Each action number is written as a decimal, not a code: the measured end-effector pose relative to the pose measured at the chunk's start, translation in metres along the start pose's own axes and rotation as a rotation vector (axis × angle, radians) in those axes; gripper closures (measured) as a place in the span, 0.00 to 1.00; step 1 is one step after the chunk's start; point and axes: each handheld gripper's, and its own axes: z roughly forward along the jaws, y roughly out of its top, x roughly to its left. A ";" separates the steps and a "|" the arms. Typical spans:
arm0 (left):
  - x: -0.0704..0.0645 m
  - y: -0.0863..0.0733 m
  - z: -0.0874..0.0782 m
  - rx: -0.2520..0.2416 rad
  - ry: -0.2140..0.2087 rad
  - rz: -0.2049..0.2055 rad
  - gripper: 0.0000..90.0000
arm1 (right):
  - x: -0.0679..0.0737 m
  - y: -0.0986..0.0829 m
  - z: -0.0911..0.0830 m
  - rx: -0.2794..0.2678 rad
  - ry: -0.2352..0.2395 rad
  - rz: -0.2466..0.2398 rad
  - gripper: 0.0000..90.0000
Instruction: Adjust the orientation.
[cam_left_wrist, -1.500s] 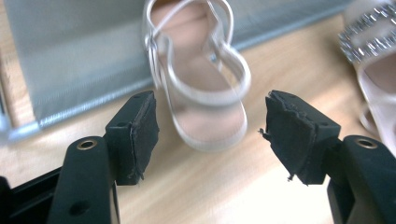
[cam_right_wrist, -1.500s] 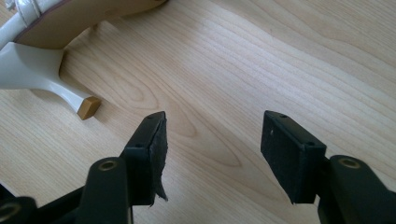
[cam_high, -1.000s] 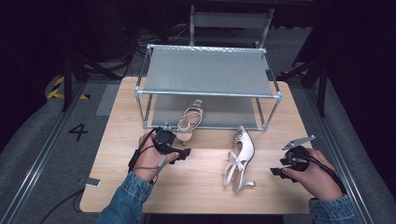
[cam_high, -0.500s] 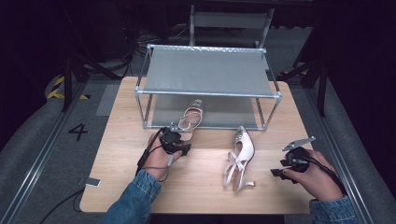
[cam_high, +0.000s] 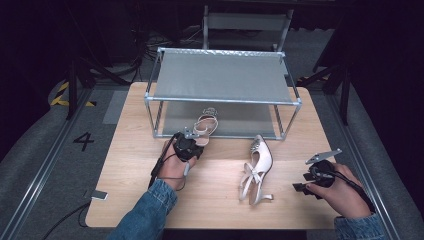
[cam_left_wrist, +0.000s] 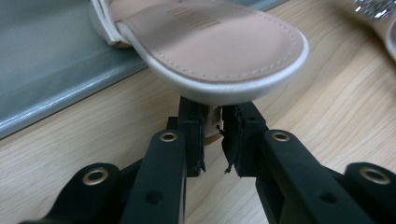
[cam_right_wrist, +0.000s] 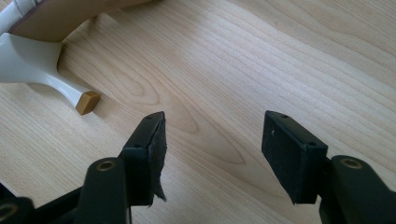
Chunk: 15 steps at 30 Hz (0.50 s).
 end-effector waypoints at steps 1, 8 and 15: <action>-0.002 0.001 0.002 0.002 -0.010 -0.004 0.86 | 0.000 -0.001 -0.001 0.003 -0.002 -0.002 0.45; -0.011 0.014 0.006 -0.014 -0.026 0.002 0.87 | -0.001 -0.005 -0.004 -0.003 -0.014 0.006 0.45; -0.010 0.034 0.017 -0.046 -0.013 0.003 0.88 | -0.002 -0.013 -0.006 -0.005 -0.016 0.029 0.45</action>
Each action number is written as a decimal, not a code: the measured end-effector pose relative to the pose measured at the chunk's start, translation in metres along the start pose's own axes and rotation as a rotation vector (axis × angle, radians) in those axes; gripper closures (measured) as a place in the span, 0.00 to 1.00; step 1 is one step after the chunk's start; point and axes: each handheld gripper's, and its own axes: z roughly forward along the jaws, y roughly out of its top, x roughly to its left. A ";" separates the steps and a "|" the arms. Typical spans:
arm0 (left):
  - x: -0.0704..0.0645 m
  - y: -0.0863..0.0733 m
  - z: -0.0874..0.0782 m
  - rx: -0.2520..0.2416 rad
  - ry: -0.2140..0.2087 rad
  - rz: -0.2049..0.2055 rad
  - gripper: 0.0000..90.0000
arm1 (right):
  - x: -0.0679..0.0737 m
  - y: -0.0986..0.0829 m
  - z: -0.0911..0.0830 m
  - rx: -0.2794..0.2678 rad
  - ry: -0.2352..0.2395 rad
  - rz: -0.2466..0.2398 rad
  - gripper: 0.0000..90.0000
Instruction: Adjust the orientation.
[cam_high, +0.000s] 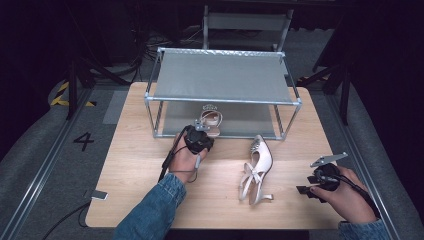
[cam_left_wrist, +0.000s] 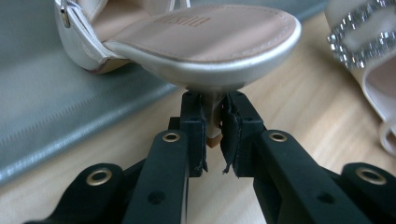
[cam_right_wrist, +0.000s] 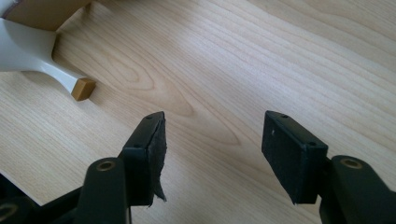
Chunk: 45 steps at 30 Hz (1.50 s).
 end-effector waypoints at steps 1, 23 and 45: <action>0.001 0.002 0.001 -0.006 0.001 -0.002 0.88 | 0.000 -0.002 -0.001 0.002 -0.003 0.006 0.45; 0.034 0.026 0.052 -0.013 0.022 -0.032 0.88 | -0.001 -0.026 -0.007 0.013 -0.031 0.053 0.45; 0.035 0.023 0.027 -0.032 0.051 -0.073 0.61 | 0.002 -0.019 -0.004 0.004 -0.028 0.022 0.45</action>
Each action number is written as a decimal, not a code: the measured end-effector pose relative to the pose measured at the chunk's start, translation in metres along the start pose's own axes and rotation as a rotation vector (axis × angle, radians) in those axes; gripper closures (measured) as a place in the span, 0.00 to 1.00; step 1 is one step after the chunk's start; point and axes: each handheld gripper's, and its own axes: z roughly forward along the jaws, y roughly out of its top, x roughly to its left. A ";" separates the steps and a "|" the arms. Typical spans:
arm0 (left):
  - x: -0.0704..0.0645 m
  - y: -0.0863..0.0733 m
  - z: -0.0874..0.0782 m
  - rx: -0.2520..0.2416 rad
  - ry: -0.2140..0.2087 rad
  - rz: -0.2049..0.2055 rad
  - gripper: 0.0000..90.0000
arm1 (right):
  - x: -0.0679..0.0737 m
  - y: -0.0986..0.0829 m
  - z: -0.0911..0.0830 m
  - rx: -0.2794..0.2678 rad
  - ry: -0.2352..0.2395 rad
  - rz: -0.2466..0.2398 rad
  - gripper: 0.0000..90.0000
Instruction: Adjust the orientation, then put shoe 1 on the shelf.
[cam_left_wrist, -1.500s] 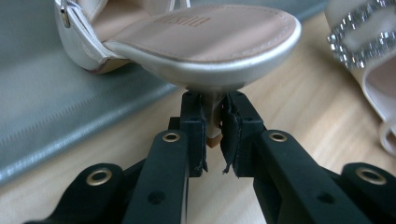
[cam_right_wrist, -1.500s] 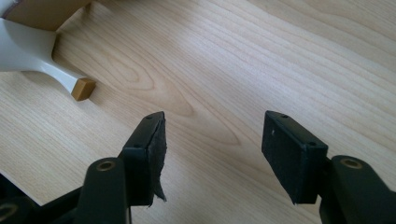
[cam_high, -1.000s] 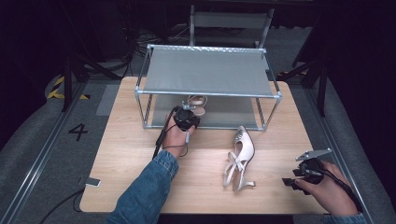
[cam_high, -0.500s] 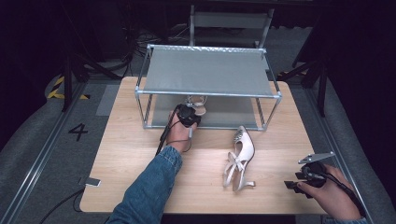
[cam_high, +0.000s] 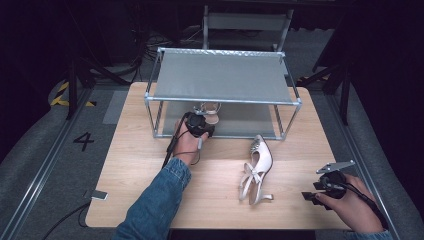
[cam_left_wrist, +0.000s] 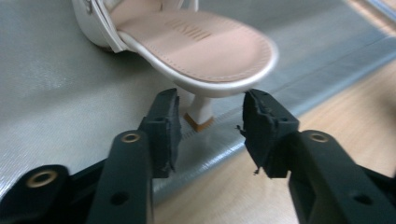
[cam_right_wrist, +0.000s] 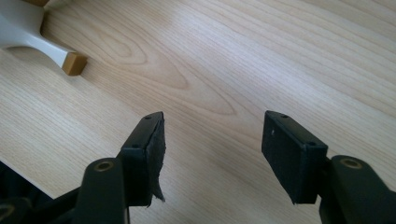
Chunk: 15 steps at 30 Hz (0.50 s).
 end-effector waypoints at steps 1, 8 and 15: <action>0.000 0.000 -0.004 -0.008 0.000 0.001 0.61 | 0.001 0.002 0.001 -0.001 0.007 -0.001 0.45; -0.002 -0.005 -0.040 0.004 0.017 0.002 0.54 | 0.006 0.012 0.004 -0.011 0.020 -0.033 0.45; -0.003 -0.012 -0.070 0.052 0.009 0.025 0.49 | 0.010 0.025 0.003 -0.035 0.029 -0.066 0.46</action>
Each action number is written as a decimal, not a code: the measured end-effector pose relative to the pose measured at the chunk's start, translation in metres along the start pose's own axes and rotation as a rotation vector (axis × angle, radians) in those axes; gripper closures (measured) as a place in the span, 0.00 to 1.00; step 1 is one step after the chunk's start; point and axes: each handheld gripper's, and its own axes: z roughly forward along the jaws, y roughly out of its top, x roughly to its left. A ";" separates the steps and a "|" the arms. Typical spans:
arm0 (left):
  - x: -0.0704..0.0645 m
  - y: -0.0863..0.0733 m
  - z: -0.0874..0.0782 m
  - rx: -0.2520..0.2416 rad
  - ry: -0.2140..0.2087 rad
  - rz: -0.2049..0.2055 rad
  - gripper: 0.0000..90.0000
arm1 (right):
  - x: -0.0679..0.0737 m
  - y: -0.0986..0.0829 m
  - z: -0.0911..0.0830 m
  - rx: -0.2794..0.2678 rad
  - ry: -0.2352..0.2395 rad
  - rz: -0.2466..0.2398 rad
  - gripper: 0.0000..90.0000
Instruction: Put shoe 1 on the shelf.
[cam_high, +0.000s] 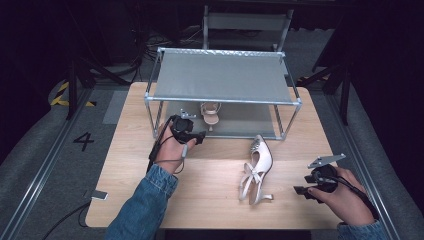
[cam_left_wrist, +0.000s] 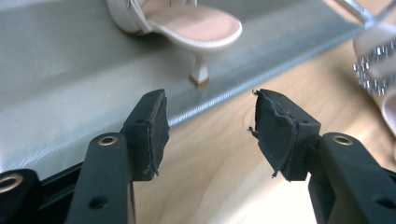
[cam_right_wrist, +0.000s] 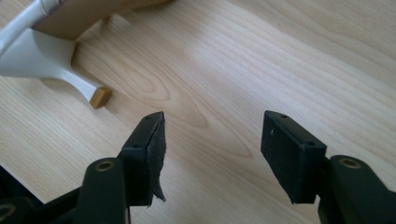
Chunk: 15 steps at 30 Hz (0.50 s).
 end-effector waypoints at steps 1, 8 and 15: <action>0.001 -0.002 -0.003 0.006 -0.004 0.002 0.48 | 0.001 0.002 0.000 -0.002 0.006 -0.002 0.46; 0.009 -0.008 -0.014 0.014 -0.009 -0.026 0.46 | 0.009 0.017 0.004 -0.018 0.031 -0.035 0.48; 0.016 -0.011 -0.016 0.042 -0.007 -0.029 0.46 | 0.024 0.034 0.007 -0.017 0.063 -0.076 0.52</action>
